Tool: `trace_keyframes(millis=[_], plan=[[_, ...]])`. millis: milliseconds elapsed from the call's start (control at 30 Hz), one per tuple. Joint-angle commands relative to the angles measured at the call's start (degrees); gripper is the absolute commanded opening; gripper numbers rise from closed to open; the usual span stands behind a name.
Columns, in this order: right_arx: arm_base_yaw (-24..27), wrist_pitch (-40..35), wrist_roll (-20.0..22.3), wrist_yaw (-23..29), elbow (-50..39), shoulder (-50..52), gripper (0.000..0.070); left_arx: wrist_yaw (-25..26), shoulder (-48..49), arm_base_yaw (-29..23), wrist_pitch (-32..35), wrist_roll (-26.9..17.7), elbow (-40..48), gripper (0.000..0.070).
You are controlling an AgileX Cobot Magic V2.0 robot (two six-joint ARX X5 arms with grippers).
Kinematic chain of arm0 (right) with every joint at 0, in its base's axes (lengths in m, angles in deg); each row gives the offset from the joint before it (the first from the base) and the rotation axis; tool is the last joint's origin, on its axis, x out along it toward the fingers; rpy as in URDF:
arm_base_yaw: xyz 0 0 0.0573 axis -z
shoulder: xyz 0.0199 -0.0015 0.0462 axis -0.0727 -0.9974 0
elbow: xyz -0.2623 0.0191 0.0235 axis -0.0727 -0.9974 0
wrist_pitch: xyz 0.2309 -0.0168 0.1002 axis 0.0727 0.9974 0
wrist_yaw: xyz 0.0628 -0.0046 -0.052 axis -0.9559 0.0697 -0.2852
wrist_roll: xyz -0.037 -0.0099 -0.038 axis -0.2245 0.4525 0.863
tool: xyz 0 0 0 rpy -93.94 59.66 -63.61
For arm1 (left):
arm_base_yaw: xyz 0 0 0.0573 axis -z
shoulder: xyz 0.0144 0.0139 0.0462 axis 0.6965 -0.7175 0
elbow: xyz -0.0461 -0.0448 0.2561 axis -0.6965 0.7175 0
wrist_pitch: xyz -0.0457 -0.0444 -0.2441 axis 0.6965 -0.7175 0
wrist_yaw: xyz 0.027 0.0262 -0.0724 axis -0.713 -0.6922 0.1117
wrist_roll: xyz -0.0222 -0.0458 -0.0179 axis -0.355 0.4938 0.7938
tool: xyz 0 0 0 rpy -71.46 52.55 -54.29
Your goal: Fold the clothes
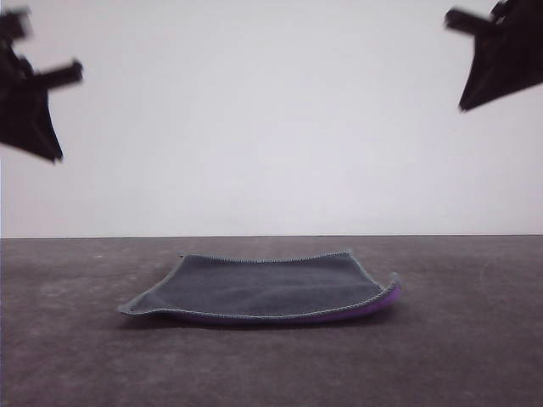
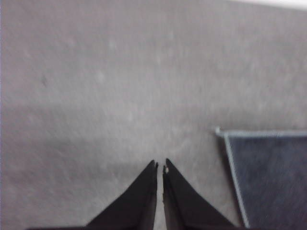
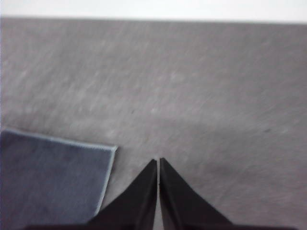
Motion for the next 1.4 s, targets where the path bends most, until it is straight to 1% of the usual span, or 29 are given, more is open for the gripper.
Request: trace_keyframes(millis=[0, 133, 267, 400, 600, 667, 700, 733, 767, 800, 833, 867, 933, 1033, 1167, 1300, 1367], plan=[[-0.28, 0.07, 0.72, -0.98, 1.09, -2.34, 0.0005, 0.72, -2.19, 0.31, 0.52, -2.14, -0.85, 0.001], [-0.28, 2.2, 0.77, -1.79, 1.09, -6.09, 0.0005, 0.79, -4.79, 0.77, 0.37, -2.18, -0.85, 0.0011], [-0.26, 4.36, 1.38, -1.93, 1.09, -8.61, 0.0005, 0.79, -5.02, 1.03, 0.73, -2.3, -0.85, 0.0011], [-0.26, 5.85, 2.23, -2.29, 1.09, -9.58, 0.0006, 0.76, -5.02, 1.03, 0.85, -2.34, -0.85, 0.0011], [-0.26, 6.13, 2.27, -3.24, 1.09, -9.64, 0.0006, 0.79, -5.02, 1.03, 0.79, -2.3, -0.85, 0.0011], [-0.26, 6.2, 2.29, -3.31, 1.09, -9.64, 0.0019, 0.89, -5.02, 1.03, 0.79, -2.05, -0.85, 0.0018], [-0.26, 6.22, 2.36, -3.52, 1.09, -9.64, 0.008, 1.17, -5.02, 1.03, 0.76, -1.92, -0.85, 0.0032], [-0.26, 6.24, 2.42, -3.87, 1.09, -9.64, 0.0182, 1.83, -5.02, 1.03, 0.74, -1.85, -0.85, 0.006], [-0.26, 6.25, 2.45, -4.36, 1.09, -9.64, 0.0316, 2.81, -5.02, 1.03, 0.74, -1.84, -0.85, 0.01], [-0.26, 6.25, 2.39, -4.5, 1.09, -9.64, 0.0446, 3.86, -5.02, 1.03, 0.74, -1.78, -0.85, 0.0154], [-0.26, 6.24, 2.33, -4.57, 1.09, -9.64, 0.053, 4.98, -5.02, 1.03, 0.74, -1.56, -0.85, 0.0207], [-0.26, 6.23, 2.28, -4.57, 1.09, -9.64, 0.057, 6.15, -5.02, 1.03, 0.74, -1.2, -0.85, 0.0259], [-0.27, 6.11, 2.27, -4.62, 1.09, -9.64, 0.0572, 7.88, -5.02, 1.03, 0.85, -1.0, -0.85, 0.0278], [-0.28, 5.65, 2.23, -5.5, 1.09, -9.69, 0.0572, 10.6, -5.05, 1.03, 0.94, -0.87, -0.85, 0.0277], [-0.33, 3.37, 1.59, -10.53, 1.09, -10.7, 0.0571, 12.71, -6.28, 1.03, 2.75, 0.25, -0.85, 0.0274], [-0.66, -0.94, -0.9, -14.33, 1.11, -12.88, 0.0571, 17.39, -9.81, 1.03, 6.66, 3.67, -1.41, 0.0274], [-0.72, -3.27, -2.4, -16.19, 1.16, -14.48, 0.0571, 19.31, -12.32, 1.07, 7.24, 4.58, -2.63, 0.0274]])
